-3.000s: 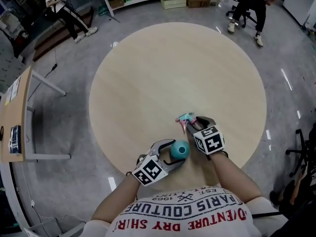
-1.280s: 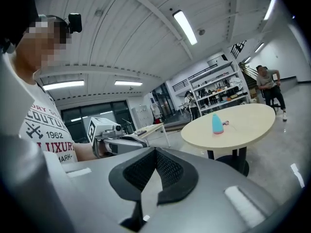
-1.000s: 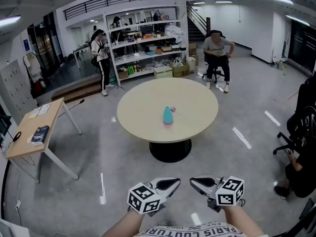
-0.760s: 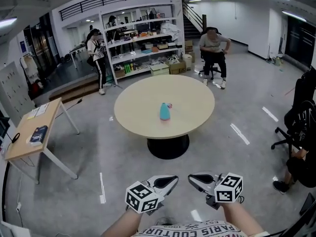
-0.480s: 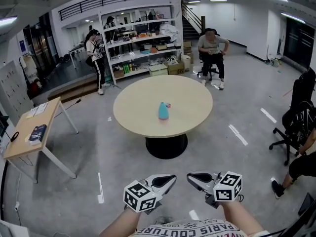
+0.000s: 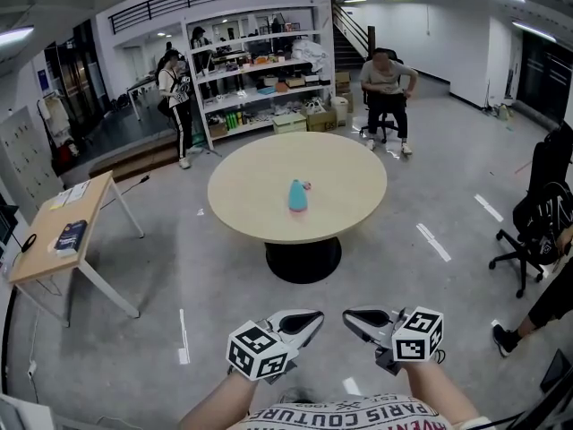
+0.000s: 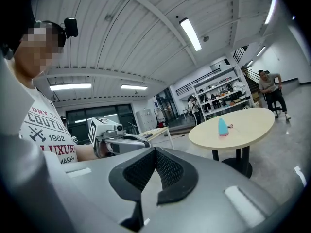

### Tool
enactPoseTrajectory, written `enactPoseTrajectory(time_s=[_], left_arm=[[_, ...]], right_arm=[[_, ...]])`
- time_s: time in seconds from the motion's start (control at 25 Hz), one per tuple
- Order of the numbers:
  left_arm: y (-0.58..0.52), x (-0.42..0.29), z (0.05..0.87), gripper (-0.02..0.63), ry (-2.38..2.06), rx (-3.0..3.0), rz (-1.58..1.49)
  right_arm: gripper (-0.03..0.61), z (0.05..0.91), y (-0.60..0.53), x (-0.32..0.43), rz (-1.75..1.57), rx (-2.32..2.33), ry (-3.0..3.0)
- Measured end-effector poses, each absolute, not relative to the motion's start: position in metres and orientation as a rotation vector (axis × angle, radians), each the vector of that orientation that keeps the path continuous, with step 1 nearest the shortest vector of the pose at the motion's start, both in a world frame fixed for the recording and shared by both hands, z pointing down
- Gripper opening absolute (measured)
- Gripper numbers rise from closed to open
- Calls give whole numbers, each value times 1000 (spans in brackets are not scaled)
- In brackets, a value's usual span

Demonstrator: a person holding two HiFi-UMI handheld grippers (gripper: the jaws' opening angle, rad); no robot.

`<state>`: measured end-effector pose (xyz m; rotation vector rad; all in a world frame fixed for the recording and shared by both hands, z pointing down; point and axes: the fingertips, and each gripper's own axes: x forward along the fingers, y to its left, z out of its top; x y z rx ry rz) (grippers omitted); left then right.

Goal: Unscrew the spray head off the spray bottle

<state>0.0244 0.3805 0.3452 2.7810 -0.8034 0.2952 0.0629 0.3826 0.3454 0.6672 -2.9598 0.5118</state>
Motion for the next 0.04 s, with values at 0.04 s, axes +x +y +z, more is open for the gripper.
enactPoseTrajectory(time_s=[0.04], left_arm=[[381,25,345,2,-805,2782,296]], right_arm=[[0,345,383,63,520,666,-2965]])
